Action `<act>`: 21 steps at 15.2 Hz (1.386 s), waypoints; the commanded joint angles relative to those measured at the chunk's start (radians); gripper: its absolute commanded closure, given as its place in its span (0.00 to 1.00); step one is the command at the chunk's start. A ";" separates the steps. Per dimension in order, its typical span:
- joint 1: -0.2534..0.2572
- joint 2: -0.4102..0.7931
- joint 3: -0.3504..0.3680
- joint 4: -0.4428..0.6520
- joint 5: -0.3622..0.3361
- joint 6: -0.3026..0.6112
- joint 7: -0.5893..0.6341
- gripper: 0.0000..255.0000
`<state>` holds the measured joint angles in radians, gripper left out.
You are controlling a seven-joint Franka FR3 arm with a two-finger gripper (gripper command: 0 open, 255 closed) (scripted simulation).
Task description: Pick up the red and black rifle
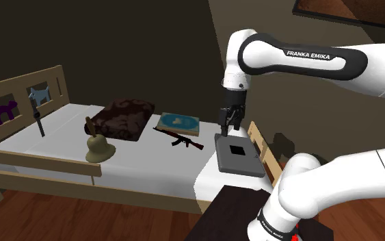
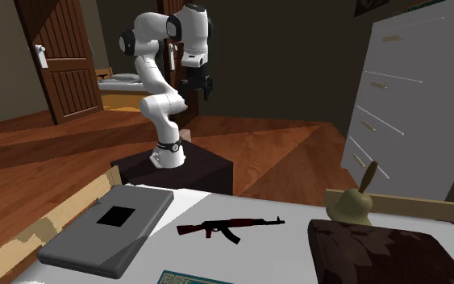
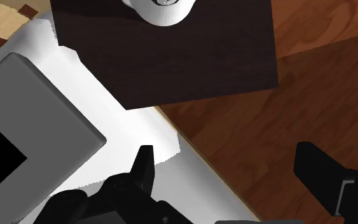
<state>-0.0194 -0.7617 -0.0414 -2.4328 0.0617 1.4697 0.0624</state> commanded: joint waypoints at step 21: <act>0.047 0.538 -0.293 0.006 -0.072 0.705 -0.623 0.00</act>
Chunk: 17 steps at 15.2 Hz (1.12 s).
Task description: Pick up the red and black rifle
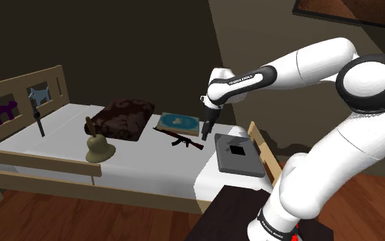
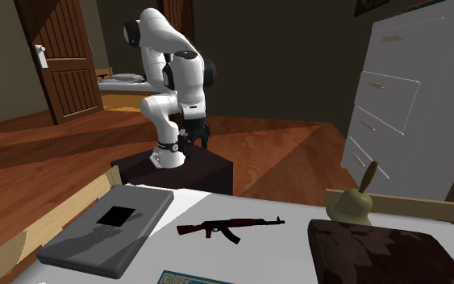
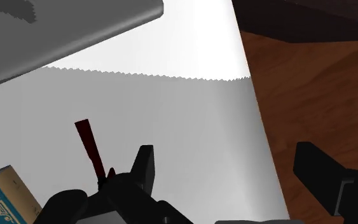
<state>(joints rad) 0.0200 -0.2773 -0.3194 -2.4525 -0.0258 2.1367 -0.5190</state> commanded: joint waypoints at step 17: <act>-0.065 0.713 0.034 0.528 0.412 0.264 -0.649 0.00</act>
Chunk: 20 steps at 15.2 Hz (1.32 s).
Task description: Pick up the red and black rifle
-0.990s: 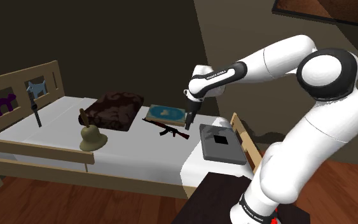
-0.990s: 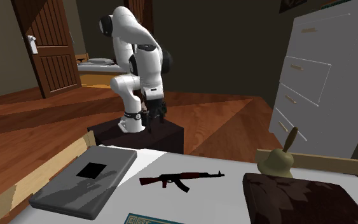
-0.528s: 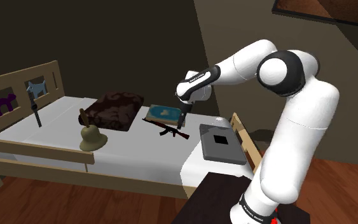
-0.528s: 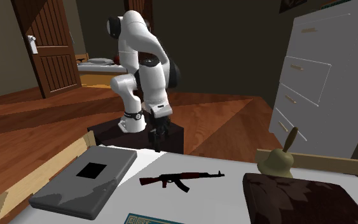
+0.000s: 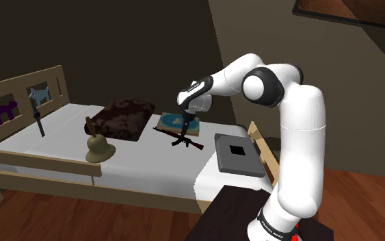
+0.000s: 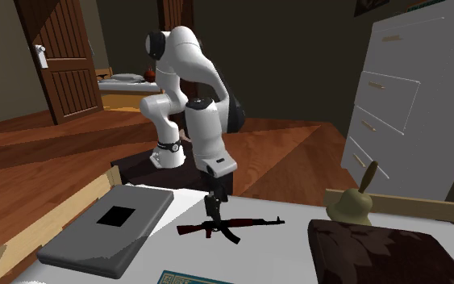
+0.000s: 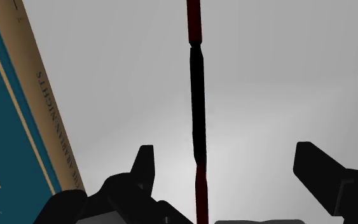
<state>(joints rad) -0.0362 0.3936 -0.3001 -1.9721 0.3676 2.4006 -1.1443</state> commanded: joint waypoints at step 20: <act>-0.032 0.127 0.047 0.062 0.064 0.070 -0.070 1.00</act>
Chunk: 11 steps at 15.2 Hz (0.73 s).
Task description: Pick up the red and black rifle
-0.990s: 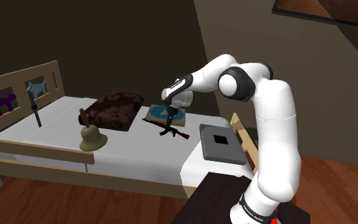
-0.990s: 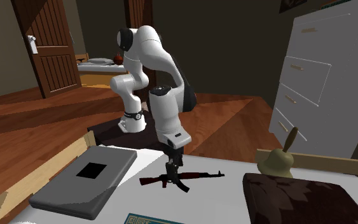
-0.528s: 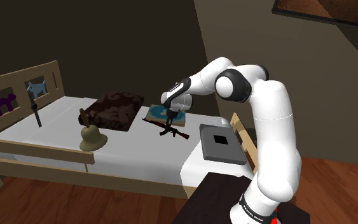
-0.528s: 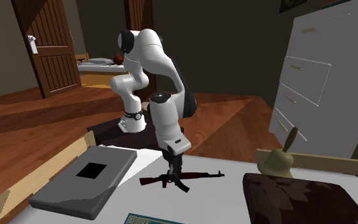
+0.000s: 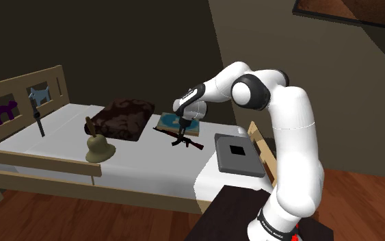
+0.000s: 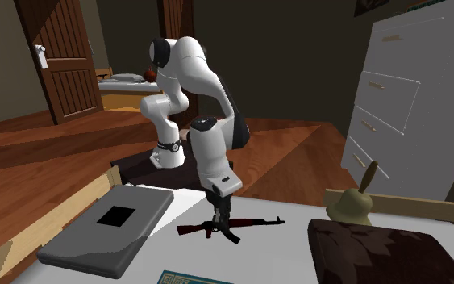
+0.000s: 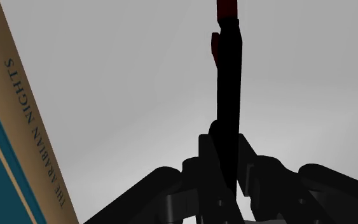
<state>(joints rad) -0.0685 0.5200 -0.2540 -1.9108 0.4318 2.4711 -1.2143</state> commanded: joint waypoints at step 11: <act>0.024 -0.099 -0.035 0.009 -0.059 -0.102 0.052 1.00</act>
<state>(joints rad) -0.0461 0.4311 -0.2859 -1.9036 0.3787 2.3802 -1.1669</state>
